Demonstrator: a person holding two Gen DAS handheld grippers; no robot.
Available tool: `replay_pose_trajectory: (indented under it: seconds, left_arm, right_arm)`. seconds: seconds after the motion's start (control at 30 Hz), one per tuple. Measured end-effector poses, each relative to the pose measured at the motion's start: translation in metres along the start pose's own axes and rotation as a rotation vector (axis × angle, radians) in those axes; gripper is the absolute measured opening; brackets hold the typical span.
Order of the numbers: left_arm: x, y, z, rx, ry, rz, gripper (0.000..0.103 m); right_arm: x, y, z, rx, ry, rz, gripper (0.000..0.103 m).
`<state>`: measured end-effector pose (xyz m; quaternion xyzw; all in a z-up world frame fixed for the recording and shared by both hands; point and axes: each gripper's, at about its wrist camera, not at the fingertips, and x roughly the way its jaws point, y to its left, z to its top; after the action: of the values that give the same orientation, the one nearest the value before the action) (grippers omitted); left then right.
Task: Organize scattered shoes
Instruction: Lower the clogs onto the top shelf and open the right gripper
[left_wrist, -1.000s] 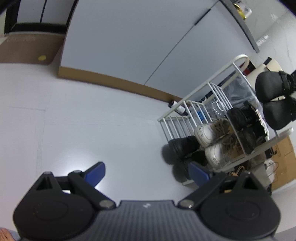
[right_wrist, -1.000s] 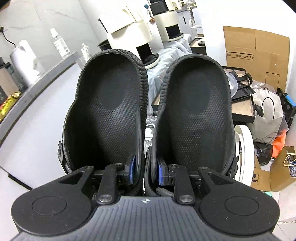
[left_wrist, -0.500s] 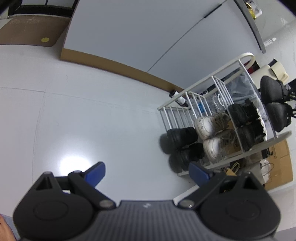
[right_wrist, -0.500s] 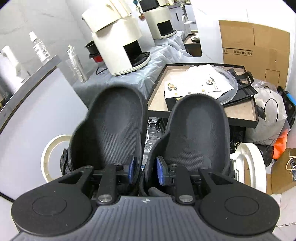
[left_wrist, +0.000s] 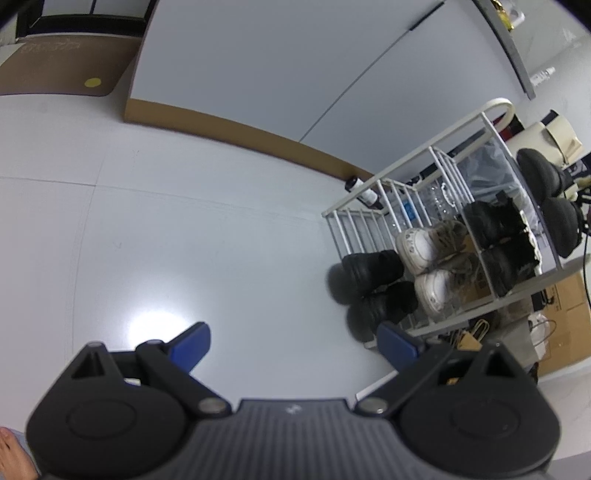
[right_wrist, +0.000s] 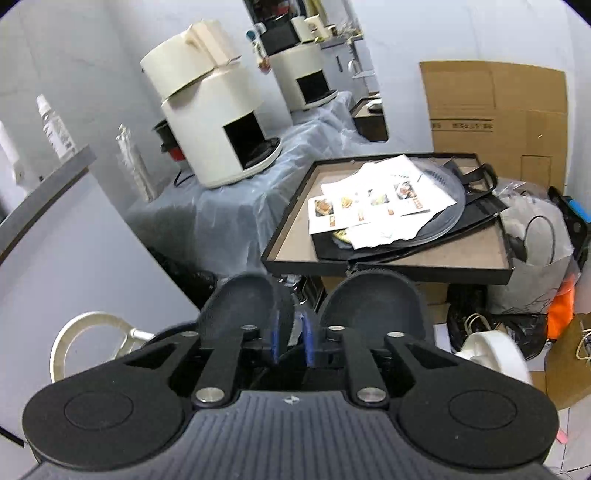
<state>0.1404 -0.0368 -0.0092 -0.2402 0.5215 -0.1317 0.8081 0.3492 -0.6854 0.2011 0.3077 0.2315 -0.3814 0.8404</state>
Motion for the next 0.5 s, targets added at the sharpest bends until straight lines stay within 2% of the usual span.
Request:
replay_pose_trajectory:
  seconds: [0.03, 0.2, 0.4, 0.5]
  left_arm:
    - [0.0, -0.001, 0.0, 0.004, 0.003, -0.003, 0.098]
    - [-0.002, -0.01, -0.003, 0.036, 0.007, -0.02, 0.098]
    - [-0.011, -0.019, -0.007, 0.06, 0.001, -0.051, 0.098]
    - [-0.017, -0.022, -0.009, 0.085, 0.001, -0.058, 0.098]
  right_arm:
    - [-0.006, 0.0, 0.002, -0.006, -0.006, 0.0, 0.05]
    - [-0.033, -0.002, 0.016, -0.014, 0.015, 0.009, 0.067]
    - [-0.081, -0.007, 0.027, -0.032, 0.047, 0.017, 0.084]
    - [-0.111, -0.01, 0.026, -0.064, 0.04, 0.024, 0.087]
